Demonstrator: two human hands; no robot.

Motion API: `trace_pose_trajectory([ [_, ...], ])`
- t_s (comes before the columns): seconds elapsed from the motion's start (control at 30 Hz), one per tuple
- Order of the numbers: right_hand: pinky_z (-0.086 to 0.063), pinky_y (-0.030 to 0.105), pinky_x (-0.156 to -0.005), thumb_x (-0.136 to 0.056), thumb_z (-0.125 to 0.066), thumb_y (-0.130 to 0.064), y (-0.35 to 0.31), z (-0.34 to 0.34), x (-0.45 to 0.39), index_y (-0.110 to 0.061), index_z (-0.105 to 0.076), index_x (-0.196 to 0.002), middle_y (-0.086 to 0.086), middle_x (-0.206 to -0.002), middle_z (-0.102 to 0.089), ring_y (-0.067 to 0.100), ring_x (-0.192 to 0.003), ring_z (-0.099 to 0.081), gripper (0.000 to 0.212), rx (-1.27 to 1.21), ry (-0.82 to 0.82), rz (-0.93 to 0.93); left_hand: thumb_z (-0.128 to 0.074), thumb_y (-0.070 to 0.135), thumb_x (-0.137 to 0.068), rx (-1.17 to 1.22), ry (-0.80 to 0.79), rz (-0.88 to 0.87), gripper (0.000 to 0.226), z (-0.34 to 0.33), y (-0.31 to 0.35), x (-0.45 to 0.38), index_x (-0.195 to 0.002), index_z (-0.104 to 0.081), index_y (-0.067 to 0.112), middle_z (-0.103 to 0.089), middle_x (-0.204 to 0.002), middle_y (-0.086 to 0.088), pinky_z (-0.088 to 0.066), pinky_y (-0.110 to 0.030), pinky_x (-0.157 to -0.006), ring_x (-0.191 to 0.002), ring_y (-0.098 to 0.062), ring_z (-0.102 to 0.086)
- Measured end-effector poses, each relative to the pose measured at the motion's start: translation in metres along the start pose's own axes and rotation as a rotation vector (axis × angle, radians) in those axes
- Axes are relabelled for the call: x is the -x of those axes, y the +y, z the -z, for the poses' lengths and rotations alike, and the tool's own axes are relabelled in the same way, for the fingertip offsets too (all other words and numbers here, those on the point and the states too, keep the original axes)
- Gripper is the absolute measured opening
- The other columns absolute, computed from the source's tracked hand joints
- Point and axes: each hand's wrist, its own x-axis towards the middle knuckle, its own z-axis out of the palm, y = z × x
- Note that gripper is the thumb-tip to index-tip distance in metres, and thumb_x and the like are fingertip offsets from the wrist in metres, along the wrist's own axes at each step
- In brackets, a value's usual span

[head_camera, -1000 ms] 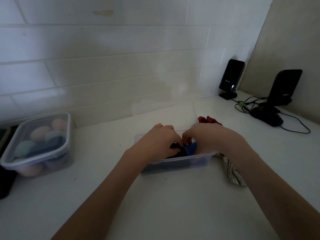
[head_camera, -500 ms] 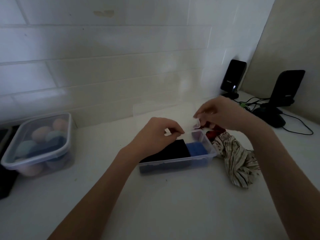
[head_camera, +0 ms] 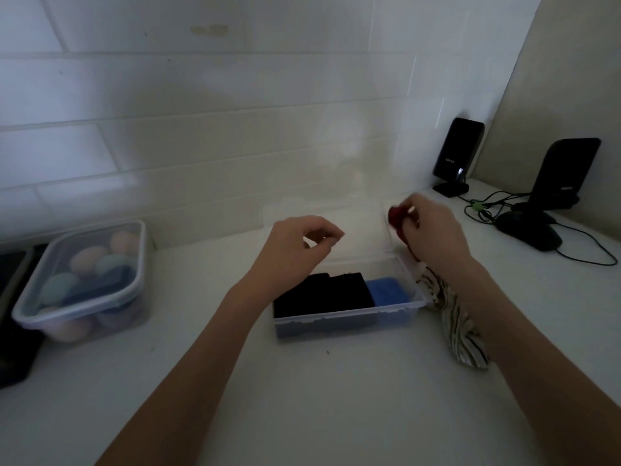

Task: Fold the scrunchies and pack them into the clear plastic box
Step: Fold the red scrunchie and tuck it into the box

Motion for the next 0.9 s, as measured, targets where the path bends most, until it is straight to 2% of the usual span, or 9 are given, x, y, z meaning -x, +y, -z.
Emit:
trace_pose_trajectory([
  [0.1, -0.054, 0.025, -0.055, -0.091, -0.047, -0.012, -0.026, 0.025, 0.001, -0.025, -0.056, -0.092, -0.007, -0.074, -0.068, 0.014, -0.063, -0.062, 0.017, -0.395, 0.018, 0.105, -0.067, 0.011, -0.081, 0.132, 0.065, 0.056, 0.029, 0.001, -0.001, -0.002, -0.106, -0.065, 0.026, -0.068, -0.095, 0.014, -0.049, -0.011, -0.073, -0.088, 0.001, -0.065],
  [0.17, -0.051, 0.025, -0.052, -0.091, -0.043, -0.005, -0.047, 0.035, 0.009, -0.028, -0.057, -0.088, -0.007, -0.063, -0.068, 0.014, -0.058, -0.063, 0.027, -0.724, -0.164, 0.13, -0.072, 0.014, -0.078, 0.313, 0.011, 0.118, 0.047, 0.002, 0.0, -0.004, -0.121, -0.055, 0.026, -0.065, -0.114, 0.008, -0.052, -0.018, -0.083, -0.102, -0.003, -0.063],
  [0.23, -0.054, 0.028, -0.059, -0.095, -0.04, -0.003, -0.064, 0.033, 0.02, -0.021, -0.055, -0.101, 0.001, -0.063, -0.067, 0.015, -0.058, -0.064, 0.025, -0.864, -0.374, 0.151, -0.073, 0.014, -0.077, 0.473, -0.069, 0.175, 0.051, 0.003, 0.0, -0.005, -0.123, -0.053, 0.024, -0.063, -0.121, 0.004, -0.052, -0.023, -0.089, -0.108, -0.007, -0.062],
  [0.37, -0.052, 0.028, -0.06, -0.098, -0.041, -0.008, -0.077, 0.018, 0.031, -0.012, -0.048, -0.121, 0.007, -0.06, -0.056, 0.014, -0.052, -0.055, 0.024, -0.975, -0.481, 0.067, -0.068, 0.017, -0.078, 0.496, -0.039, 0.22, 0.015, 0.004, -0.004, -0.006, -0.09, -0.069, 0.025, -0.074, -0.087, 0.007, -0.054, -0.027, -0.085, -0.088, -0.01, -0.07],
  [0.47, -0.045, 0.026, -0.052, -0.098, -0.042, -0.011, -0.075, 0.017, 0.027, -0.013, -0.053, -0.115, 0.004, -0.06, -0.051, 0.013, -0.048, -0.045, 0.02, -1.269, -0.517, -0.147, -0.056, 0.011, -0.082, 0.549, -0.015, 0.269, 0.017, 0.007, -0.007, -0.009, -0.08, -0.07, 0.02, -0.074, -0.076, 0.006, -0.054, -0.022, -0.074, -0.078, -0.009, -0.069],
  [0.6, -0.043, 0.024, -0.049, -0.1, -0.038, -0.021, -0.069, 0.012, 0.023, -0.011, -0.056, -0.104, 0.001, -0.055, -0.048, 0.011, -0.046, -0.04, 0.02, -1.353, -0.558, -0.224, -0.033, 0.009, -0.09, 0.956, -0.025, 0.391, 0.026, 0.007, 0.002, -0.014, -0.085, -0.057, 0.005, -0.068, -0.06, 0.0, -0.056, -0.031, -0.067, -0.064, -0.017, -0.067],
  [0.7, -0.046, 0.025, -0.051, -0.097, -0.045, -0.021, -0.072, 0.01, 0.024, -0.008, -0.052, -0.107, 0.003, -0.057, -0.048, 0.012, -0.048, -0.042, 0.018, -1.357, -0.566, -0.239, -0.039, 0.016, -0.092, 1.281, -0.075, 0.407, 0.019, 0.011, 0.008, -0.01, -0.082, -0.053, 0.008, -0.059, -0.056, 0.004, -0.055, -0.025, -0.062, -0.054, -0.012, -0.06],
  [0.83, -0.052, 0.026, -0.059, -0.095, -0.047, -0.011, -0.076, 0.006, 0.025, -0.007, -0.046, -0.119, 0.005, -0.064, -0.052, 0.013, -0.053, -0.049, 0.024, -1.321, -0.451, -0.21, -0.047, 0.018, -0.081, 1.639, -0.085, 0.365, 0.037, 0.022, 0.007, -0.006, -0.115, -0.051, 0.003, -0.065, -0.11, -0.013, -0.05, -0.031, -0.091, -0.102, -0.023, -0.064],
  [0.9, -0.053, 0.026, -0.067, -0.094, -0.05, -0.014, -0.079, 0.006, 0.029, -0.012, -0.044, -0.118, 0.003, -0.068, -0.058, 0.01, -0.058, -0.058, 0.025, -1.163, -0.374, -0.092, -0.042, 0.017, -0.076, 1.684, -0.086, 0.33, 0.048, 0.022, 0.007, -0.004, -0.122, -0.045, 0.004, -0.061, -0.117, -0.015, -0.047, -0.033, -0.094, -0.108, -0.026, -0.06],
])
